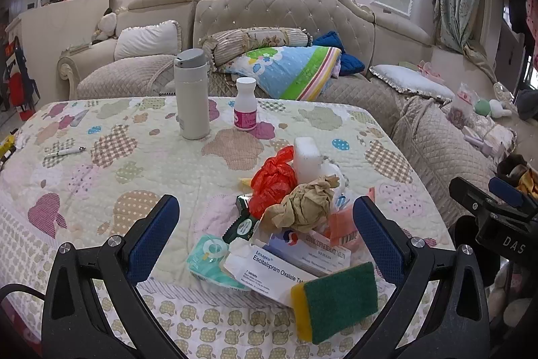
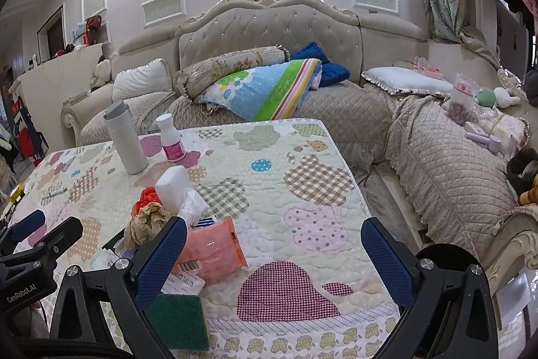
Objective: Collect trash
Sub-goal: 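Approach the yellow-green sponge with the left tool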
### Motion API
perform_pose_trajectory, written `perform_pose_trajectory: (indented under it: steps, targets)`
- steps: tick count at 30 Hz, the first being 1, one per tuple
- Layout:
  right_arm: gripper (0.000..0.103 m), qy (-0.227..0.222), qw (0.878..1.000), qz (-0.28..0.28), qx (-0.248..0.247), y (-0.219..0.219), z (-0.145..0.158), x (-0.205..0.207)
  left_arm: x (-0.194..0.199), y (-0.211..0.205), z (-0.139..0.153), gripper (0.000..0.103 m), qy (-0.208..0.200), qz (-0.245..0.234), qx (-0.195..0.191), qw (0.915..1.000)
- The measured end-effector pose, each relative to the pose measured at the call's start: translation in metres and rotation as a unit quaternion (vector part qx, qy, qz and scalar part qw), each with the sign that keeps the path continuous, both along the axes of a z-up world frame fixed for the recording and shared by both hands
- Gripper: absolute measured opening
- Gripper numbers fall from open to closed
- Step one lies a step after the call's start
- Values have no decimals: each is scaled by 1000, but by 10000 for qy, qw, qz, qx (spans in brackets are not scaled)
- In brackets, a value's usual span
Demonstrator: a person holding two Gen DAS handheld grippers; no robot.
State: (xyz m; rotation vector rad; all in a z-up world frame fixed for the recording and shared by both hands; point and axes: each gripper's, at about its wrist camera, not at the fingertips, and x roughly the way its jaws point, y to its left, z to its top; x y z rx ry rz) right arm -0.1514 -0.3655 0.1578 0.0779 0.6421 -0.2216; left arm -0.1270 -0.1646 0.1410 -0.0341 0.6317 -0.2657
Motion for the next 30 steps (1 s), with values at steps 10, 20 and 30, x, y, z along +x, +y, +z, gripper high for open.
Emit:
perform_pose_trajectory:
  steps: [10, 20, 30]
  targets:
    - [103, 112, 9999, 16, 52, -3, -6, 0, 0, 0, -4, 103, 52, -6, 26, 10000]
    - [103, 297, 9995, 31, 121, -7, -16, 0, 4, 2, -12, 103, 200, 2, 107, 9997]
    - [103, 520, 9985, 161, 106, -4, -29, 3, 9, 6, -21, 103, 344, 1, 172, 9993]
